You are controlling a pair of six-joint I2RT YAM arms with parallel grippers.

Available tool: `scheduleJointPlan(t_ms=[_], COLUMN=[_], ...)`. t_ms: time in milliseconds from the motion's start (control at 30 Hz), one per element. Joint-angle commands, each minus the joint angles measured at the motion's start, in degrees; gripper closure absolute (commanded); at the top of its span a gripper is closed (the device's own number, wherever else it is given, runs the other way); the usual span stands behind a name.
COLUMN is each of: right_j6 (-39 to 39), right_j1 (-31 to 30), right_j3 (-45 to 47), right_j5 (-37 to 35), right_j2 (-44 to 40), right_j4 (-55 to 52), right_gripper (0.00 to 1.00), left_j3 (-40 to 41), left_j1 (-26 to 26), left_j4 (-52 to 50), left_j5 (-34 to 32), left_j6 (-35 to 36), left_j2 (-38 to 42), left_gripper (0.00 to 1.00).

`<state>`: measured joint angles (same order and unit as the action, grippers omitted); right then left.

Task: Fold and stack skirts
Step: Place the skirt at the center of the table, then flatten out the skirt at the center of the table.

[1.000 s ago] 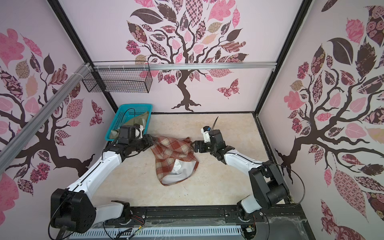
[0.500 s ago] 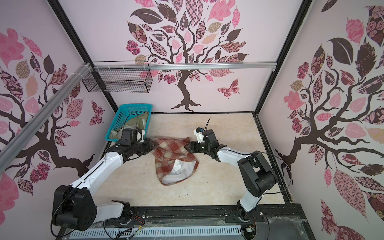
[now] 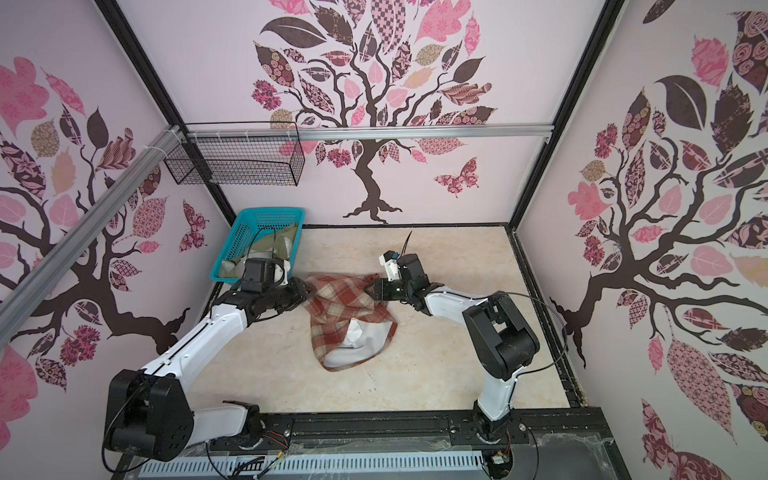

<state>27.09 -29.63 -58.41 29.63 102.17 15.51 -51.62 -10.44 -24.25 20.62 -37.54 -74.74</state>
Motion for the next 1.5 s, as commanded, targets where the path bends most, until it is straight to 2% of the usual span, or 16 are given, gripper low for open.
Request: scheduleJointPlan(t_ms=[0,167,333,500,600,700,767,833,933,1067,1200,1333,1400,1467], right_j6=[0.1,-0.7,-0.8,0.3,0.5,-0.6,-2.2,-4.4,-8.9,-15.7,-17.9,-20.9,-23.6,-24.3], right_j1=[-0.5,-0.5,-0.4,-0.6,-0.7,-0.7,-0.7,-0.7,-0.7,0.0,3.5,6.6,6.6,6.6], right_j3=[-2.1,-1.4,0.9,0.7,-1.1,-3.7,-5.7,-7.8,-12.6,-23.0,-34.2,-42.5,-43.3,-40.2], right_j5=[0.7,-1.1,-2.6,-1.0,-0.2,-0.6,-2.1,-3.9,-7.6,-12.8,-13.7,-16.6,-18.6,-19.7], right_j2=[1.7,1.8,1.4,2.0,2.7,2.4,1.2,-0.3,-2.7,-5.0,-5.4,-7.4,-9.2,-12.6], right_j4=[-0.2,-2.9,-3.4,-1.3,-0.6,-1.5,-2.7,-4.5,-8.7,-15.3,-19.6,-23.5,-25.7,-26.5], right_gripper=[0.47,0.36,0.36,0.44,0.55,0.75,0.89,0.95,1.0,1.0,1.0,1.0,1.0,1.0], left_j3=[1.5,2.0,2.5,2.8,3.2,3.2,2.5,0.5,-5.5,-18.8,-37.7,-57.0,-61.3,-60.3], left_j1=[0.1,0.1,0.1,0.1,0.1,0.1,0.1,0.1,0.3,2.9,7.1,7.1,6.9,6.2], left_j4=[1.1,1.2,1.5,2.0,2.8,3.5,3.6,3.2,1.0,-2.0,-6.1,-12.9,-14.0,-14.3], left_j5=[0.3,0.3,0.3,0.9,1.1,0.7,0.2,-1.1,-4.9,-6.4,-3.3,-0.6,1.0,2.0], left_j6=[0.2,0.2,0.1,0.1,-0.2,0.0,0.4,1.0,3.7,7.6,9.2,12.6,13.1,13.7], left_j2=[-0.4,0.0,0.5,0.0,-0.3,-0.5,-0.8,-0.9,-1.1,-3.9,-10.7,-17.2,-17.8,-16.5], left_gripper=[0.64,0.65,0.64,0.65,0.71,0.85,0.98,1.0,1.0,1.0,1.0,1.0,1.0,1.0])
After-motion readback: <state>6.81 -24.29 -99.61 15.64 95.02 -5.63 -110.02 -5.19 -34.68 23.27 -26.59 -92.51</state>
